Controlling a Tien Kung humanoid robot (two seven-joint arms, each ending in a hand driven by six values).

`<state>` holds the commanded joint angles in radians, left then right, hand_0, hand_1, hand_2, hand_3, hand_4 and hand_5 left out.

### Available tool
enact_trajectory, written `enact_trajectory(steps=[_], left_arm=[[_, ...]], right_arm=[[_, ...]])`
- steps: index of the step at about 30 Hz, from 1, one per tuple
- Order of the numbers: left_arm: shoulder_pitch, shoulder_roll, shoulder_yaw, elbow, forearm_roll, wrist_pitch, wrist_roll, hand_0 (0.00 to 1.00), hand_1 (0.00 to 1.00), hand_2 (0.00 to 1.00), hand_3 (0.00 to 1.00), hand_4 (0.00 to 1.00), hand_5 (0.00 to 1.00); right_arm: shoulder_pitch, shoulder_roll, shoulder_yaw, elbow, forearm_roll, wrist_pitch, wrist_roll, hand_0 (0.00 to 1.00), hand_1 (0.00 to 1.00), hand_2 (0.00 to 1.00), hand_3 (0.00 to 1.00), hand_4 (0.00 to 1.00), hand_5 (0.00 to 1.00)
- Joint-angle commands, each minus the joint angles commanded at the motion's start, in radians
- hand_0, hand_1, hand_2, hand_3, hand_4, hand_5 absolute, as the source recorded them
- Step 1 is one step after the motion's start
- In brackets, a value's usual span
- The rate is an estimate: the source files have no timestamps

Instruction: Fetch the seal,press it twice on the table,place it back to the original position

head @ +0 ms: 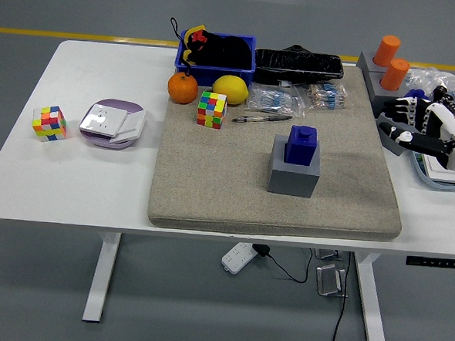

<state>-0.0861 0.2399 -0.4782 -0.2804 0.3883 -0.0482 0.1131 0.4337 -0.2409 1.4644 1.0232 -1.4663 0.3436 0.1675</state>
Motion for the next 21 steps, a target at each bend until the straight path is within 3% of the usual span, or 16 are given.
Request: enact_trajectory(steps=[10,11,17,18,21], left_arm=[[0.000,-0.001,0.004,-0.001,-0.002,-0.002,0.000,0.805,0.814,0.790,0.839,0.782,0.398],[0.000,-0.001,0.005,-0.001,-0.003,-0.002,-0.001,0.806,0.815,0.791,0.839,0.782,0.397],[-0.003,-0.001,0.009,0.000,-0.005,-0.003,0.000,0.806,0.815,0.791,0.839,0.782,0.397],[-0.003,-0.001,0.010,0.000,-0.006,-0.004,0.000,0.806,0.815,0.790,0.839,0.783,0.397],[-0.004,0.000,0.011,-0.001,-0.006,-0.004,-0.001,0.806,0.815,0.790,0.839,0.783,0.397]], right_arm=[[0.046,0.021,-0.097,-0.020,-0.006,0.019,0.011,0.845,0.743,0.709,0.742,0.935,0.105],[0.049,0.022,-0.103,-0.022,-0.008,0.024,0.011,0.857,0.766,0.751,0.804,0.960,0.097],[0.073,0.031,-0.153,-0.036,-0.031,0.033,0.024,0.857,0.766,0.751,0.804,0.960,0.097],[0.077,0.034,-0.159,-0.038,-0.032,0.033,0.025,0.870,0.819,0.808,0.871,0.985,0.087],[0.089,0.043,-0.178,-0.044,-0.036,0.035,0.028,0.870,0.819,0.808,0.871,0.985,0.087]])
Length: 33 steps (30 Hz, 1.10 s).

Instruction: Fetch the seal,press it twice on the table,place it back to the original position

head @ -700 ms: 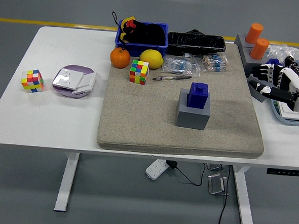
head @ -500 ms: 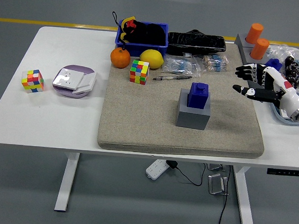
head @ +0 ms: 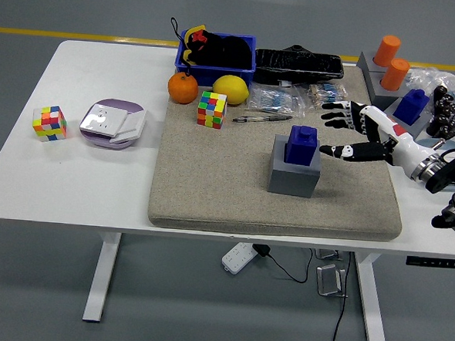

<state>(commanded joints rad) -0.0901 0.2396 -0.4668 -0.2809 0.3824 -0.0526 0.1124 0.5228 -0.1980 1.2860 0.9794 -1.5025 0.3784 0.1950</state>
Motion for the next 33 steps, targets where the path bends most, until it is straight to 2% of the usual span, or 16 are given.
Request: enact_trajectory(steps=[2,3,8,9,14,15,20,21,32,33], left_arm=[[-0.001,0.000,0.001,0.000,-0.001,0.000,0.000,0.806,0.815,0.790,0.839,0.783,0.397],[-0.001,0.000,0.002,0.000,-0.001,-0.001,0.000,0.806,0.815,0.790,0.839,0.783,0.398],[-0.002,0.000,0.005,0.000,-0.003,-0.002,-0.001,0.806,0.815,0.790,0.839,0.783,0.398],[-0.002,0.000,0.006,0.000,-0.003,-0.002,-0.001,0.806,0.815,0.791,0.839,0.784,0.398],[-0.001,-0.002,0.011,0.001,-0.007,-0.004,0.000,0.806,0.815,0.791,0.839,0.784,0.398],[-0.002,-0.003,0.011,0.000,-0.007,-0.005,0.000,0.806,0.816,0.791,0.839,0.785,0.398],[-0.004,-0.002,0.014,0.000,-0.007,-0.006,-0.001,0.806,0.816,0.791,0.839,0.785,0.398],[-0.004,-0.002,0.014,0.000,-0.007,-0.007,-0.001,0.807,0.816,0.791,0.840,0.786,0.398],[-0.003,-0.004,0.017,0.000,-0.009,-0.011,-0.002,0.807,0.815,0.792,0.840,0.787,0.399],[-0.003,-0.004,0.016,0.000,-0.008,-0.011,-0.002,0.809,0.815,0.791,0.840,0.788,0.399]], right_arm=[[0.008,0.005,-0.014,-0.005,-0.003,0.000,0.003,0.870,0.819,0.808,0.871,0.985,0.087],[0.012,0.008,-0.022,-0.009,-0.005,0.000,0.005,0.866,0.835,0.844,0.892,0.978,0.033],[0.026,0.019,-0.052,-0.026,-0.007,-0.003,0.014,0.866,0.835,0.844,0.892,0.978,0.033],[0.028,0.020,-0.057,-0.029,-0.007,-0.005,0.015,0.858,0.839,0.869,0.912,0.974,0.002],[0.043,0.031,-0.088,-0.059,-0.016,-0.042,0.044,0.858,0.839,0.869,0.912,0.974,0.002],[0.047,0.032,-0.094,-0.065,-0.015,-0.053,0.053,0.810,0.810,0.858,0.903,0.903,0.002],[0.060,0.037,-0.114,-0.090,-0.014,-0.088,0.077,0.810,0.810,0.858,0.903,0.903,0.002],[0.062,0.038,-0.118,-0.096,-0.015,-0.091,0.080,0.792,0.791,0.843,0.895,0.873,0.002],[0.061,0.040,-0.153,-0.115,-0.004,-0.103,0.091,0.781,0.778,0.820,0.886,0.856,0.002],[0.060,0.040,-0.155,-0.116,-0.003,-0.105,0.092,0.772,0.757,0.792,0.870,0.848,0.002]])
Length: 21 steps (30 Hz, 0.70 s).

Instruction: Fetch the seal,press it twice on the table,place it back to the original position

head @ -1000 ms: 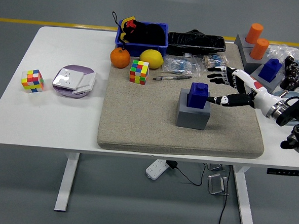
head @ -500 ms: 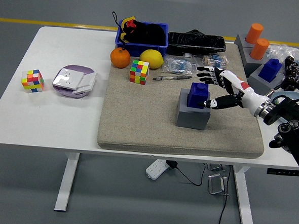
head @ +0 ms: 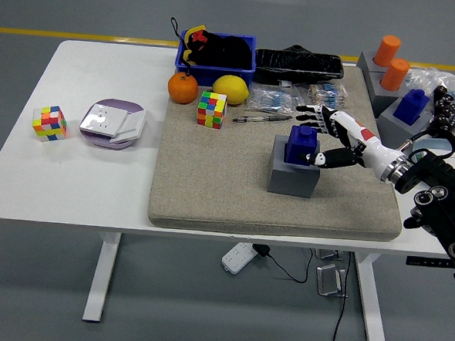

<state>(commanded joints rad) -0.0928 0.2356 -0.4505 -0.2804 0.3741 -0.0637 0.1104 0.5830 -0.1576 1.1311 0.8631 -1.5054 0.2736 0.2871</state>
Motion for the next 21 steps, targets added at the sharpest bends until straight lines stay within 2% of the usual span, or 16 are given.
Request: enact_trajectory(steps=[5,6,11,12,21], left_arm=[[0.001,-0.001,-0.001,0.000,0.000,-0.001,-0.001,0.809,0.815,0.791,0.840,0.788,0.399],[0.001,-0.001,-0.001,0.000,0.000,-0.001,-0.001,0.808,0.817,0.791,0.841,0.789,0.399],[0.001,-0.001,0.002,0.001,-0.001,-0.003,-0.001,0.808,0.817,0.791,0.841,0.789,0.399],[0.000,-0.001,0.001,0.001,-0.001,-0.003,-0.001,0.810,0.818,0.792,0.841,0.790,0.398],[0.000,-0.003,0.001,0.001,-0.001,-0.005,-0.002,0.810,0.817,0.792,0.841,0.791,0.398]], right_arm=[[-0.003,-0.001,-0.009,-0.001,0.008,-0.014,0.010,0.772,0.757,0.792,0.870,0.848,0.002],[-0.003,-0.001,-0.010,-0.002,0.009,-0.015,0.011,0.755,0.717,0.728,0.815,0.827,0.002],[-0.006,-0.004,-0.021,-0.003,0.015,-0.023,0.015,0.755,0.717,0.728,0.815,0.827,0.002],[-0.006,-0.004,-0.023,-0.003,0.016,-0.024,0.016,0.711,0.656,0.660,0.782,0.808,0.002],[-0.010,-0.001,-0.040,-0.006,0.023,-0.032,0.019,0.694,0.635,0.638,0.769,0.796,0.002]])
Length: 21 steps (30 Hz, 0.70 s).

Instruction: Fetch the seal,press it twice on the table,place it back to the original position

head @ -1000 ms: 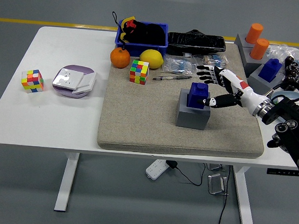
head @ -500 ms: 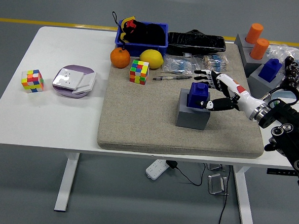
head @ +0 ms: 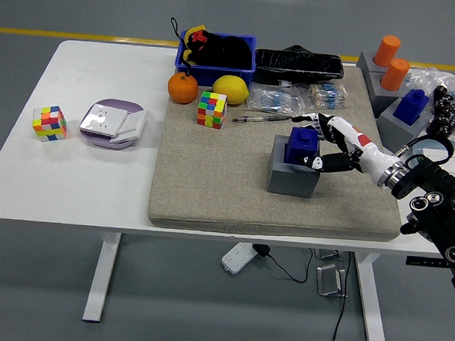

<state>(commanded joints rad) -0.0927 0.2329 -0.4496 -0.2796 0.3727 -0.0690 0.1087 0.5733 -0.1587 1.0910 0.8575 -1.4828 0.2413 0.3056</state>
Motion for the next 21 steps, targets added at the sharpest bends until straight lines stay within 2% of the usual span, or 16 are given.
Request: enact_trajectory(steps=[2,3,8,9,14,15,20,21], left_arm=[[0.000,0.000,0.000,0.000,0.000,0.000,0.000,0.810,0.817,0.792,0.841,0.791,0.398],[0.001,0.000,0.001,0.000,-0.001,-0.001,0.000,0.811,0.817,0.790,0.841,0.791,0.397],[0.001,-0.001,0.001,0.001,-0.002,-0.001,0.000,0.811,0.817,0.790,0.841,0.791,0.397],[0.000,-0.001,0.001,0.000,-0.002,-0.001,0.000,0.811,0.817,0.790,0.841,0.792,0.399],[-0.001,-0.001,0.003,0.001,-0.003,-0.001,0.000,0.811,0.817,0.790,0.841,0.792,0.399],[-0.001,-0.001,0.003,0.001,-0.003,-0.001,0.000,0.809,0.817,0.791,0.841,0.792,0.398],[-0.001,-0.001,0.003,0.000,-0.003,-0.002,0.000,0.809,0.817,0.791,0.841,0.792,0.398],[-0.001,-0.001,0.003,0.000,-0.004,-0.002,0.000,0.811,0.817,0.791,0.842,0.792,0.399]], right_arm=[[0.000,0.001,-0.003,-0.001,0.001,-0.008,0.003,0.694,0.635,0.638,0.769,0.796,0.002],[0.000,0.001,-0.005,-0.001,0.002,-0.012,0.005,0.606,0.527,0.545,0.718,0.699,0.002],[0.002,0.001,-0.011,-0.002,0.006,-0.033,0.013,0.606,0.527,0.545,0.718,0.699,0.002],[0.003,0.001,-0.012,-0.002,0.007,-0.040,0.015,0.542,0.464,0.472,0.595,0.595,0.002],[0.006,-0.001,-0.014,-0.005,0.019,-0.057,0.022,0.542,0.464,0.472,0.595,0.595,0.002],[0.007,-0.001,-0.014,-0.005,0.022,-0.059,0.023,0.516,0.445,0.450,0.559,0.550,0.002],[0.008,-0.004,-0.016,-0.002,0.036,-0.068,0.029,0.516,0.445,0.450,0.559,0.550,0.002],[0.008,-0.006,-0.017,0.001,0.038,-0.069,0.030,0.503,0.429,0.435,0.525,0.566,0.002]])
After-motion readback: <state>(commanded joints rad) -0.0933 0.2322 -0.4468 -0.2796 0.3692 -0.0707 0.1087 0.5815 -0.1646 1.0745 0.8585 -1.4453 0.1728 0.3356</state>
